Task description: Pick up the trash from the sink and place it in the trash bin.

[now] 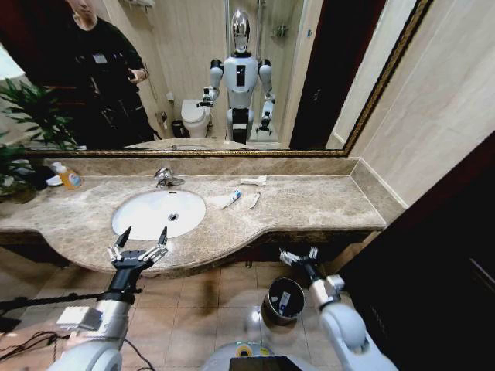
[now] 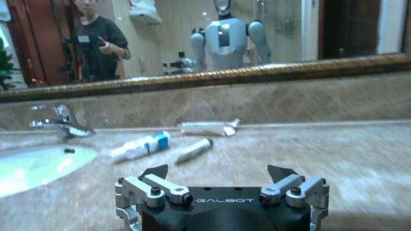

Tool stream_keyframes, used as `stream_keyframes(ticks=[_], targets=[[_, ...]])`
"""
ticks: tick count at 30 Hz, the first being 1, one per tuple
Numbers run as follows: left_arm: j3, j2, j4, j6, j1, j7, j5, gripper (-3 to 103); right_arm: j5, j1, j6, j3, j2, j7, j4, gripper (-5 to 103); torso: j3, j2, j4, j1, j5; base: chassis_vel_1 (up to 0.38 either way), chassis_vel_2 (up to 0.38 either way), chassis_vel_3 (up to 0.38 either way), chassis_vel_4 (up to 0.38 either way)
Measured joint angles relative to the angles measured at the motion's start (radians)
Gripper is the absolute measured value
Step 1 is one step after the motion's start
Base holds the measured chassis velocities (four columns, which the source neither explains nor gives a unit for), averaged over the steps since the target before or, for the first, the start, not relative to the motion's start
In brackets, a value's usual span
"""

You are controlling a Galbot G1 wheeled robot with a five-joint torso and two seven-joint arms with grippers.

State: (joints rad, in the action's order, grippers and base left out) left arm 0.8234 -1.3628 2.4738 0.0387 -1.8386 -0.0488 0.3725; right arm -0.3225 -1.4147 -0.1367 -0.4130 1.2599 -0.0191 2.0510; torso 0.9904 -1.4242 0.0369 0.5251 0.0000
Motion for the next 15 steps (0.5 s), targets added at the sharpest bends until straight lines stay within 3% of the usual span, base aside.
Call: stream_keyframes(ticks=[6,15], targets=[[0.0,0.0,0.0,0.0,0.0,0.0,0.0,100,-0.025,0.172,-0.074,0.094,-0.012,-0.029,-0.078,100,0.0,0.0,0.0,0.0,0.0,0.0,0.0,0.0,0.0],[0.0,0.0,0.0,0.0,0.0,0.0,0.0,100,-0.021,0.389,-0.082,0.22,0.012,-0.04,-0.279,100,0.0,0.0,0.0,0.0,0.0,0.0,0.0,0.0,0.0]])
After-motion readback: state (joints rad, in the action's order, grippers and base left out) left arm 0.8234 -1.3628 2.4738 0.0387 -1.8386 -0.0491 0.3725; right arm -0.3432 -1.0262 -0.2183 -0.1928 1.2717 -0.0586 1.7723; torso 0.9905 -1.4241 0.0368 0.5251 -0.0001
